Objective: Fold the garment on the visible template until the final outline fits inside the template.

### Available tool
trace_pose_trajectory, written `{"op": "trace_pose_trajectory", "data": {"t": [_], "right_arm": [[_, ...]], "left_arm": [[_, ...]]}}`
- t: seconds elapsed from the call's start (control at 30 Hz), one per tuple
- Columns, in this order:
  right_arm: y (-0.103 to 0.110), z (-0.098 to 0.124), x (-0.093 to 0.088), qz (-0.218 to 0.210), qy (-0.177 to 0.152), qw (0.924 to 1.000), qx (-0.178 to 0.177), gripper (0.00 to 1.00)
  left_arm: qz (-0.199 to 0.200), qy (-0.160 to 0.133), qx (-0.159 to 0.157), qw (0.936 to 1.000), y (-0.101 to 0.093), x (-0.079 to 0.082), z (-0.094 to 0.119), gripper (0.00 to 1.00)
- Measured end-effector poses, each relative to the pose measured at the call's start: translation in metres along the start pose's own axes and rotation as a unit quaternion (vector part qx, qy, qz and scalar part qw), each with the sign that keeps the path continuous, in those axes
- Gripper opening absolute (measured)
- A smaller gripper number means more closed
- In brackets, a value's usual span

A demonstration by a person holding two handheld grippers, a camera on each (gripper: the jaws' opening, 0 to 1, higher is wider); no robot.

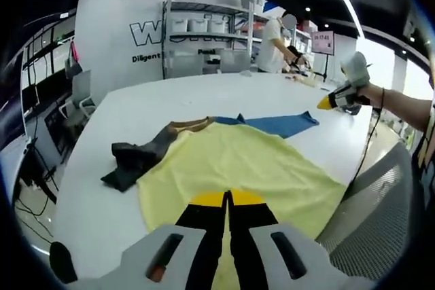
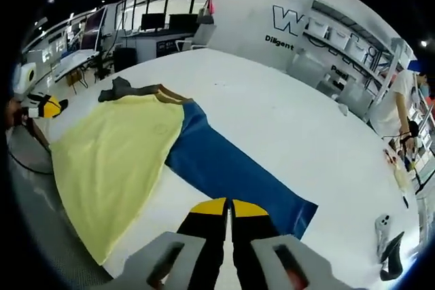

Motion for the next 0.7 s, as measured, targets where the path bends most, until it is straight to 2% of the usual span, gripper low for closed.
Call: {"op": "trace_pose_trajectory", "data": {"t": [0.03,0.13,0.33,0.37,0.4,0.43,0.47,0.53,0.67,0.7], "right_arm": [[-0.004,0.0,0.001,-0.013,-0.009,0.9999,0.0,0.0],[-0.014,0.001,0.004,-0.001,-0.017,0.9996,-0.023,0.0],[-0.025,-0.001,0.006,-0.012,-0.03,0.999,-0.03,0.0],[-0.027,-0.002,0.006,-0.018,-0.04,0.9984,-0.035,0.0],[-0.028,-0.003,0.007,-0.018,-0.047,0.998,-0.037,0.03],[-0.03,-0.004,0.007,-0.018,-0.049,0.9981,-0.033,0.06],[-0.035,-0.006,0.005,-0.027,-0.045,0.9979,-0.038,0.08],[-0.04,-0.009,0.002,-0.033,-0.04,0.9977,-0.043,0.07],[-0.053,-0.014,-0.003,-0.05,-0.041,0.9964,-0.054,0.12],[-0.057,-0.014,-0.005,-0.043,-0.029,0.9969,-0.06,0.12]], "left_arm": [[0.0,-0.004,-0.001,1.0,-0.001,0.001,0.0,0.01],[0.005,-0.018,-0.001,0.9998,-0.004,0.006,-0.001,0.0],[0.002,-0.037,0.002,0.9993,-0.007,0.009,-0.003,0.0],[-0.004,-0.04,-0.006,0.9992,-0.009,0.011,-0.004,0.0],[-0.013,-0.041,-0.031,0.9986,-0.014,0.012,-0.004,0.0],[-0.023,-0.042,-0.025,0.9985,-0.015,0.013,-0.003,0.01],[-0.039,-0.043,-0.023,0.9981,-0.017,0.014,-0.003,0.01],[-0.044,-0.041,-0.033,0.9977,-0.022,0.013,-0.003,0.03],[-0.039,-0.037,-0.038,0.9978,-0.027,0.012,-0.004,0.02],[-0.039,-0.038,-0.04,0.9977,-0.028,0.012,-0.005,0.01]]}}
Point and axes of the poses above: the point that each gripper's makers call its tool centre point, and the gripper's own axes: z roughly backward along the fingers, y roughly to its left, x roughly out of its top, the point moved 9 cm from there along z, roughly backward along the fingers, and after that the axes turned 9 degrees about -z, right-handed, at the moved point
